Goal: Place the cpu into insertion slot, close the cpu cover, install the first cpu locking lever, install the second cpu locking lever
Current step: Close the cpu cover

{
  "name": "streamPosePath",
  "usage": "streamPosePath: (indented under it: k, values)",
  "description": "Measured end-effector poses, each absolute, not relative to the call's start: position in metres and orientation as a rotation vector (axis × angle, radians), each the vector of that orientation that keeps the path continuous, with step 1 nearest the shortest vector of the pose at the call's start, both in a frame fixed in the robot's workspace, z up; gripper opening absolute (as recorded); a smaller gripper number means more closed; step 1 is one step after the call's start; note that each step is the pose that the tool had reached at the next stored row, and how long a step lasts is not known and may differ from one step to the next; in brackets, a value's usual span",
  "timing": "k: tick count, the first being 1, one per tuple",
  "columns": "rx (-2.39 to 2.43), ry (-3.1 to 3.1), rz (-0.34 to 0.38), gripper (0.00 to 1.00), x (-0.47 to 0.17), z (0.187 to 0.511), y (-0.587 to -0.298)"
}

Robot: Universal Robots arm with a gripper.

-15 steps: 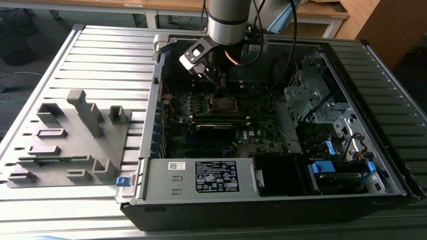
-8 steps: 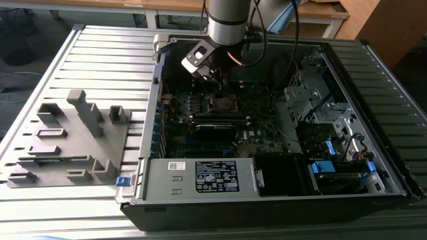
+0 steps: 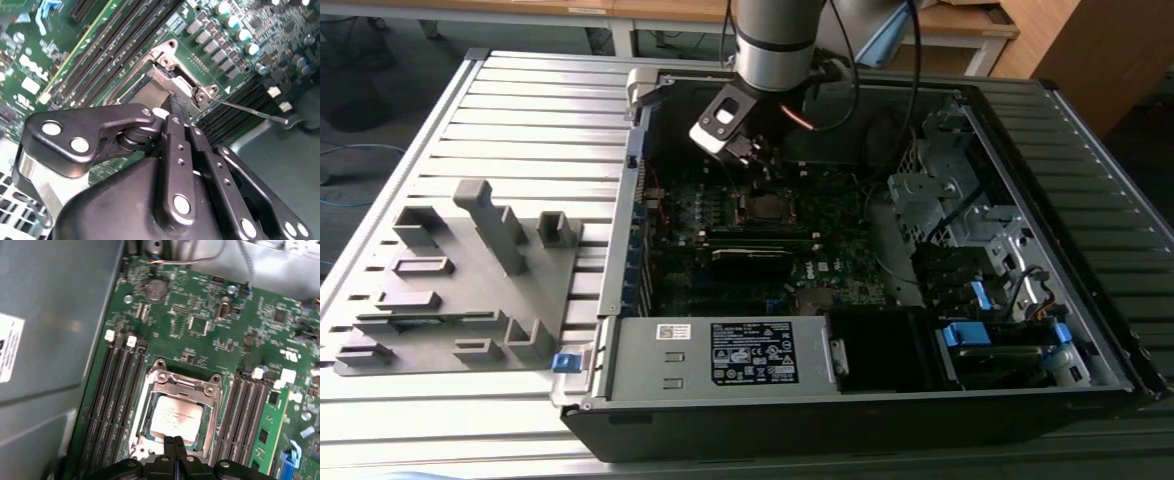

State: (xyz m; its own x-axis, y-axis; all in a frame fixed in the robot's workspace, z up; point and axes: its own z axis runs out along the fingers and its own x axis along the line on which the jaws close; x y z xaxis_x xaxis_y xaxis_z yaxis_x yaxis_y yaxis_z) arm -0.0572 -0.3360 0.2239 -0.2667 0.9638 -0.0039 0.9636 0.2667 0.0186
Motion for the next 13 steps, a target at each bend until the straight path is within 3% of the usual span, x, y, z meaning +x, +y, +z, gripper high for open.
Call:
streamPosePath:
  k: [13]
  values:
    - [1.675,2.642,0.021,0.11,-0.0572,0.2227,-0.3360]
